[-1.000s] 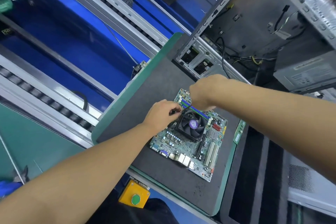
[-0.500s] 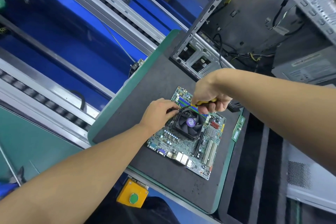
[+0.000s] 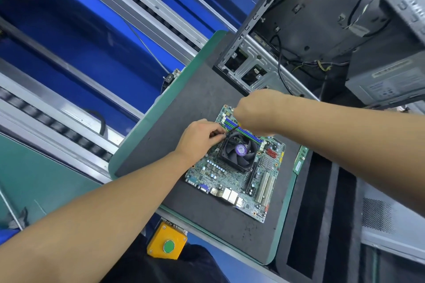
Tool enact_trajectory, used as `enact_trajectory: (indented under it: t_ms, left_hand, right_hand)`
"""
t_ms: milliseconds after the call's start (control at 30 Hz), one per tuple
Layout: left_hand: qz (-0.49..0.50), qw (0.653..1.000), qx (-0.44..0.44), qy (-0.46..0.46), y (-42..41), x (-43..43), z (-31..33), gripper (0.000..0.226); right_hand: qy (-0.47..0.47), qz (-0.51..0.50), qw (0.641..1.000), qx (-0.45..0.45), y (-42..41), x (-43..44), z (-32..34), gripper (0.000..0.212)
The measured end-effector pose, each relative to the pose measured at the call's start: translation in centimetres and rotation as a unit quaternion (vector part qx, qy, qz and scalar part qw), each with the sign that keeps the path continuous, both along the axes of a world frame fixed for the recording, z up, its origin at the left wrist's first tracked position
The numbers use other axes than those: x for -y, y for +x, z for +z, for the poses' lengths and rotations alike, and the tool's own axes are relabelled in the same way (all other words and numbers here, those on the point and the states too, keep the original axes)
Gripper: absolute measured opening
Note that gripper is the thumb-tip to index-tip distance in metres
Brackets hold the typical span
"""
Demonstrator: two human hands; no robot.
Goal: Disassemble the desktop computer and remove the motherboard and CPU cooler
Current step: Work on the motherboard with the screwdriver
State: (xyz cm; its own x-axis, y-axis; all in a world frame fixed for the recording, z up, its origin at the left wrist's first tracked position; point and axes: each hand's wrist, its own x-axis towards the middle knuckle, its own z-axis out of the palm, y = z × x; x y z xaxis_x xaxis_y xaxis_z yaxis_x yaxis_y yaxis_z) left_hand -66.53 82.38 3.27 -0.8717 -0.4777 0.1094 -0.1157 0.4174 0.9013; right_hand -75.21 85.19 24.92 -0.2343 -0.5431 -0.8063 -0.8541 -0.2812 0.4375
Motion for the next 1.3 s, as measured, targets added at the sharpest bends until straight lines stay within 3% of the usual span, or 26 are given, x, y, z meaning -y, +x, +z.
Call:
enact_trajectory:
  t_ms: [167, 300, 400, 500, 567, 633, 700, 767, 1100, 1300]
  left_hand:
    - [-0.016, 1.0, -0.006, -0.013, 0.3, 0.2, 0.7, 0.005]
    - [-0.037, 0.999, -0.022, -0.024, 0.3, 0.1, 0.5, 0.009]
    - [-0.03, 0.999, -0.027, -0.017, 0.3, -0.1, 0.4, 0.011]
    - [-0.023, 0.999, -0.025, -0.009, 0.3, -0.2, 0.5, 0.013]
    - [-0.024, 0.999, -0.027, -0.009, 0.2, -0.2, 0.4, 0.012]
    - [-0.026, 0.999, -0.027, -0.011, 0.2, -0.2, 0.4, 0.012]
    - [-0.024, 0.999, -0.027, -0.017, 0.2, -0.2, 0.4, 0.012]
    - [-0.024, 0.999, -0.029, -0.019, 0.3, -0.2, 0.5, 0.012]
    - [0.0, 0.999, -0.011, -0.051, 0.6, -0.6, 0.9, 0.014]
    - [0.015, 0.998, -0.014, -0.053, 0.7, -0.8, 1.2, 0.013]
  right_hand:
    - [0.006, 0.157, 0.987, 0.012, 1.7, 0.6, -0.7, 0.035]
    - [0.007, 0.159, 0.987, -0.005, 1.3, 0.8, 0.1, 0.034]
    - [-0.011, 0.047, 0.999, -0.014, 1.3, 1.1, -0.2, 0.017]
    - [-0.002, -0.171, 0.985, 0.0, 1.0, 1.6, -0.3, 0.015]
    - [-0.009, -0.371, 0.927, 0.059, -0.2, 1.7, -0.4, 0.021]
    - [-0.034, -0.536, 0.837, 0.106, -1.3, 1.4, -0.4, 0.02]
    - [-0.062, -0.616, 0.776, 0.119, -2.2, 1.1, -0.4, 0.015]
    - [-0.064, -0.652, 0.747, 0.111, -2.8, 0.9, -0.4, 0.013]
    - [0.027, -0.679, 0.733, 0.04, -2.5, 0.5, -0.6, 0.028]
    - [0.034, -0.62, 0.783, 0.043, -2.0, 1.6, -1.1, 0.032]
